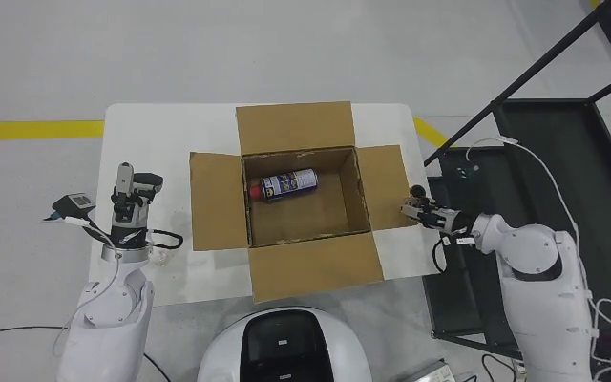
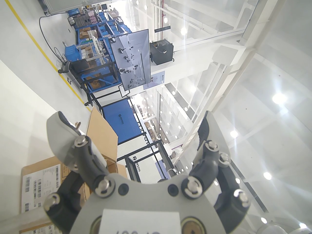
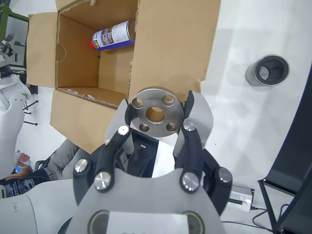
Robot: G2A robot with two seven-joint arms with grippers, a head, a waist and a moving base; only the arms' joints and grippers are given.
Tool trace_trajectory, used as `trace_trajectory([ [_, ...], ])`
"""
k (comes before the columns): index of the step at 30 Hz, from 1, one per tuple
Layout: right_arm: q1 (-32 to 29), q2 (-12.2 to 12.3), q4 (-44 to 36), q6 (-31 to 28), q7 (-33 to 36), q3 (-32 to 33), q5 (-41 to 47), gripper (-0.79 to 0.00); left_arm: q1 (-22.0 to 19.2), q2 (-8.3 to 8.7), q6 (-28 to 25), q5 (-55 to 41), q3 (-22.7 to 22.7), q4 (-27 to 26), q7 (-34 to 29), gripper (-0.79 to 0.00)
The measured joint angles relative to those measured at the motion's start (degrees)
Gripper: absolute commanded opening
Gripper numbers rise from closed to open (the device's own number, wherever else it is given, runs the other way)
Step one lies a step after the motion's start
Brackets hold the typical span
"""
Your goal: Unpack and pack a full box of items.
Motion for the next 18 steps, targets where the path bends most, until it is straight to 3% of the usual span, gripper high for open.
trace_trajectory([
  [7,-2.4,0.5,3.2,3.5,-2.7,2.9,-1.7,-0.785,0.0,0.00,0.0,0.0,0.0,0.0,0.0,0.000],
  [18,0.8,0.7,14.5,7.7,-6.8,-4.7,-8.3,-0.785,0.0,0.00,0.0,0.0,0.0,0.0,0.0,0.000],
])
